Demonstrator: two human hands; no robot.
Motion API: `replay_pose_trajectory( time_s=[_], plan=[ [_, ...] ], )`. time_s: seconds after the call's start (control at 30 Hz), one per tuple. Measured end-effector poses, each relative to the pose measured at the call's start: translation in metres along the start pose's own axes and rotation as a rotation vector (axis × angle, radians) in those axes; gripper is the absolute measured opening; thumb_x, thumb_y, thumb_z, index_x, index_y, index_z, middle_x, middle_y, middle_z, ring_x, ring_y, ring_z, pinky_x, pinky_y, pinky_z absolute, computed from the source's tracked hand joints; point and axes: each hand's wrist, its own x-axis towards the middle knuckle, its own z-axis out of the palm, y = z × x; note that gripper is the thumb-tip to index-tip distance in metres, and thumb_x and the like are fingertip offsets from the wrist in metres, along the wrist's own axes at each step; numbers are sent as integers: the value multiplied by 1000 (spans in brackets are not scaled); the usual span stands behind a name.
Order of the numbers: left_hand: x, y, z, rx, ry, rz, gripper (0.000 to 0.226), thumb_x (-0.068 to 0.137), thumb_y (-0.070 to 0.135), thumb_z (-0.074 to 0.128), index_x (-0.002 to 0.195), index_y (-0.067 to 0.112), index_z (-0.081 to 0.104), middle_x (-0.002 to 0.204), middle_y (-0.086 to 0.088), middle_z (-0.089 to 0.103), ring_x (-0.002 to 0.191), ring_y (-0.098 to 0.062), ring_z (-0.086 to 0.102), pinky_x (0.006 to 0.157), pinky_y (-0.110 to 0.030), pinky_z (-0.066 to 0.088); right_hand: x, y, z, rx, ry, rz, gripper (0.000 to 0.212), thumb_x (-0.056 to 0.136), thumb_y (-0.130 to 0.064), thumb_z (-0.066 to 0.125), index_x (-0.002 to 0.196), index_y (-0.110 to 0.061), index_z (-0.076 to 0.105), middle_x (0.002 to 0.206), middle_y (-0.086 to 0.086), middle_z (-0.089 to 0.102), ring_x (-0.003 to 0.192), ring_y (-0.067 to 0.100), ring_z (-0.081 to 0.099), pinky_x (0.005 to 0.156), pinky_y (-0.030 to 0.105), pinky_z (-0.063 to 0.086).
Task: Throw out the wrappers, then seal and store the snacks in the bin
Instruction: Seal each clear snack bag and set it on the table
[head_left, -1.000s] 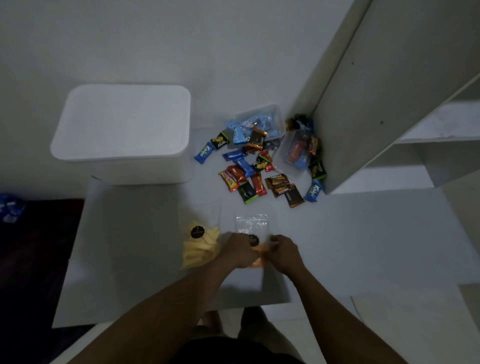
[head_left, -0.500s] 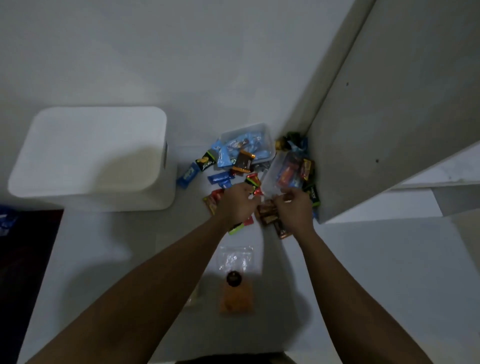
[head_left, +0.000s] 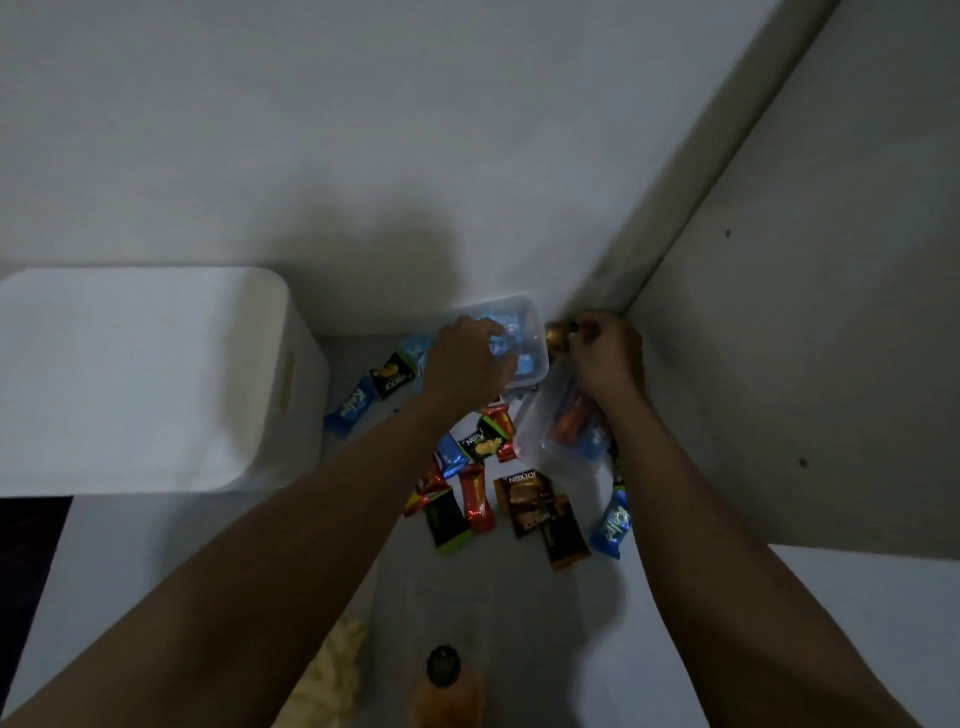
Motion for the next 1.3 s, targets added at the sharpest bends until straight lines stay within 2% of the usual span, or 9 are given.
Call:
replay_pose_trajectory(
  time_s=[0.13, 0.33, 0.57, 0.7, 0.83, 0.93, 1.13, 1.2, 1.3],
  plan=[
    [19, -8, 10, 131, -9, 239, 31, 75, 34, 71, 101, 16, 69, 101, -6, 65, 89, -27, 62, 75, -44, 55, 25, 4, 28, -190, -143, -4, 17, 85, -32, 55, 70, -28, 61, 88, -1, 67, 94, 30, 61, 87, 35, 49],
    [11, -41, 29, 217, -111, 267, 66, 81, 44, 73, 137, 17, 52, 150, -11, 41, 138, -36, 35, 107, -53, 39, 30, 7, 40, -572, -281, -161, 29, 89, -37, 63, 117, -29, 67, 131, 10, 56, 125, 41, 38, 107, 53, 30],
    [-9, -82, 28, 357, -127, -9, 70, 83, 66, 58, 140, 27, 45, 157, -3, 29, 146, -31, 19, 112, -64, 25, 17, 18, 57, -917, -332, -316, 71, 80, -50, 68, 141, -20, 46, 148, 10, 35, 133, 34, 32, 108, 59, 28],
    [-8, -81, 31, 368, -71, -42, 67, 84, 64, 57, 139, 25, 48, 155, -5, 31, 146, -32, 20, 114, -64, 18, 13, 19, 59, -938, -236, -317, 78, 79, -55, 66, 142, -17, 42, 146, 14, 38, 133, 35, 34, 108, 61, 30],
    [4, -47, 38, 470, -37, 215, 59, 82, 49, 65, 133, 22, 53, 141, -5, 49, 135, -29, 37, 107, -60, 29, 6, 23, 55, -845, -237, -237, 85, 76, -60, 67, 145, -20, 38, 149, 13, 31, 138, 38, 27, 110, 62, 24],
    [20, -26, 55, 541, -176, 239, 72, 78, 44, 69, 140, 16, 46, 143, -6, 46, 135, -28, 35, 109, -60, 25, 0, 26, 55, -793, -292, -209, 73, 87, -46, 62, 150, -25, 32, 157, 12, 20, 144, 38, 18, 114, 64, 18],
    [47, -21, 74, 639, -256, 106, 107, 69, 35, 78, 151, 4, 17, 141, -12, 50, 129, -34, 45, 110, -67, 17, 4, 37, 60, -785, -326, -213, 82, 80, -60, 65, 148, -29, 33, 157, 9, 22, 145, 35, 16, 113, 66, 15],
    [51, -17, 73, 687, -269, 82, 110, 64, 40, 80, 149, 4, 21, 136, -11, 54, 126, -35, 47, 110, -68, 15, 7, 37, 61, -759, -322, -214, 79, 79, -58, 67, 146, -30, 36, 156, 7, 25, 144, 34, 18, 113, 66, 15],
    [52, -10, 68, 751, -351, 37, 77, 68, 47, 74, 133, 15, 49, 128, -8, 57, 125, -32, 46, 112, -64, 15, 10, 42, 65, -665, -306, -202, 82, 76, -57, 70, 146, -32, 35, 156, 5, 27, 143, 34, 21, 112, 68, 19]
  ],
)
